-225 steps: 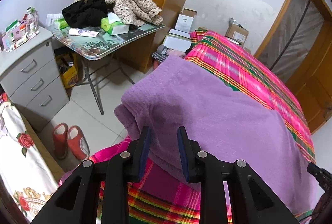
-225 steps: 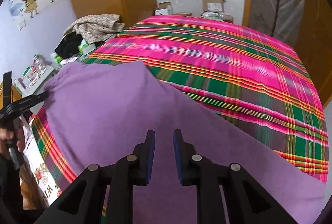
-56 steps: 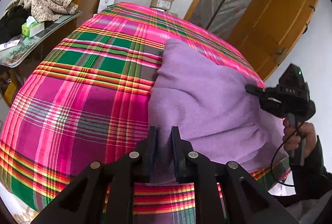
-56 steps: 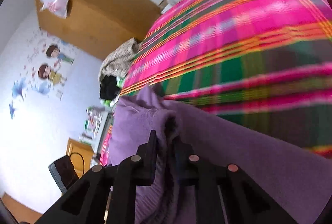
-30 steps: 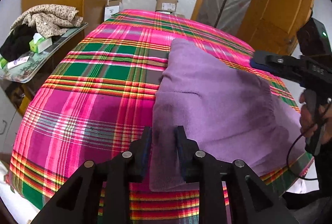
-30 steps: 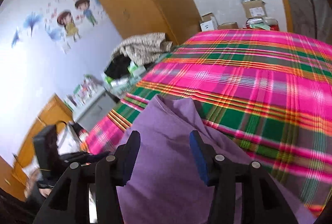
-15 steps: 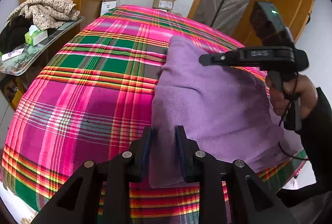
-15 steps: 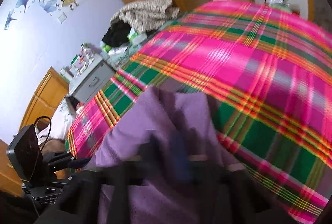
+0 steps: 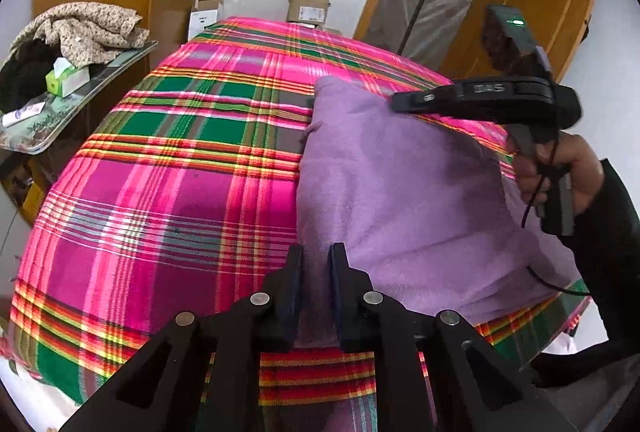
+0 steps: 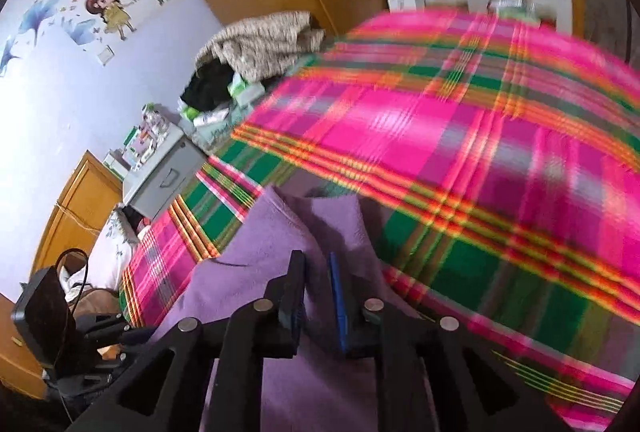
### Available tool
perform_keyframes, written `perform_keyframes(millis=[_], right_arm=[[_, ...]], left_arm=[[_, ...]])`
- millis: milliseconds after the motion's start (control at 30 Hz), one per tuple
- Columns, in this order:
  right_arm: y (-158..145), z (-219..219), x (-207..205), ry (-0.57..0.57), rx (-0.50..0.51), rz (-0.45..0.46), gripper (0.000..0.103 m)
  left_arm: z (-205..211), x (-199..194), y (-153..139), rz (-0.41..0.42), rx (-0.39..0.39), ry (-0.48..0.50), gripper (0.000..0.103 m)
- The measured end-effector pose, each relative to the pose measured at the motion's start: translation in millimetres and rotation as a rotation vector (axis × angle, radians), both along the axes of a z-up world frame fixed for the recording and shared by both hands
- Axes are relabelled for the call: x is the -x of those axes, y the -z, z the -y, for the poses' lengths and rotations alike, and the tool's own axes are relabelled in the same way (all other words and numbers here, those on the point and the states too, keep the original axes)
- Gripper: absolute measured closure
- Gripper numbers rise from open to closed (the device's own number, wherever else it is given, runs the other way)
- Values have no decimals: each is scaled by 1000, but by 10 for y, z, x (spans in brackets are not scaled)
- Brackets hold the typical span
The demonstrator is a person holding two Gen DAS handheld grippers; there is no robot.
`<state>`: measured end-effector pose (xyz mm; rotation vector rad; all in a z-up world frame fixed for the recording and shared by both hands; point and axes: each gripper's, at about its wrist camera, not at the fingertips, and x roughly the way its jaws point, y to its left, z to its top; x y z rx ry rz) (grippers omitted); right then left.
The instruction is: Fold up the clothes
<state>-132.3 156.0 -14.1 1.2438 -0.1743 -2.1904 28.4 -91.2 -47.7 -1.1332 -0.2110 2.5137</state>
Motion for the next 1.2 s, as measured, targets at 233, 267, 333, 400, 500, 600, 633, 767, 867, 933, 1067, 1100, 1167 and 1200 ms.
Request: perform_keyframes(millis=[233, 267, 333, 400, 500, 600, 633, 767, 867, 933, 1067, 1100, 1167, 1200], right_arm=[[-88, -192, -263, 1, 6, -35, 89], [-64, -215, -256, 13, 4, -27, 89], [-58, -283, -254, 39, 11, -24, 84], [-88, -369, -264, 66, 27, -32, 73], [-160, -531, -338, 83, 54, -55, 64], [-193, -629, -430, 98, 79, -67, 64], [-202, -659, -462, 101, 89, -71, 64], [-126, -707, -505, 110, 87, -53, 65], [-135, -761, -542, 134, 89, -58, 73], [-223, -730, -622, 119, 90, -96, 73], [-271, -609, -788, 67, 61, -112, 74], [-247, -586, -813, 57, 49, -100, 75], [-145, -578, -827, 65, -2, -66, 77], [-95, -615, -816, 88, -23, -48, 83]], left_arm=[[3, -34, -12, 0, 3, 9, 90], [9, -39, -17, -1, 0, 8, 91], [20, -48, -27, -3, -8, 4, 92], [31, -57, -37, -5, -15, 0, 93], [54, -44, -55, -7, -29, 0, 94], [96, -37, -87, -15, -38, -1, 94], [122, -38, -90, -17, -39, -4, 94], [195, -30, -3, 13, -25, -16, 96], [196, -61, -45, -3, -25, -26, 96], [193, -87, -122, -28, -19, -34, 96], [204, -98, -250, -63, -18, -55, 96], [199, -94, -274, -68, -23, -57, 96], [154, -89, -293, -72, -24, -45, 96], [116, -87, -290, -70, -21, -34, 96]])
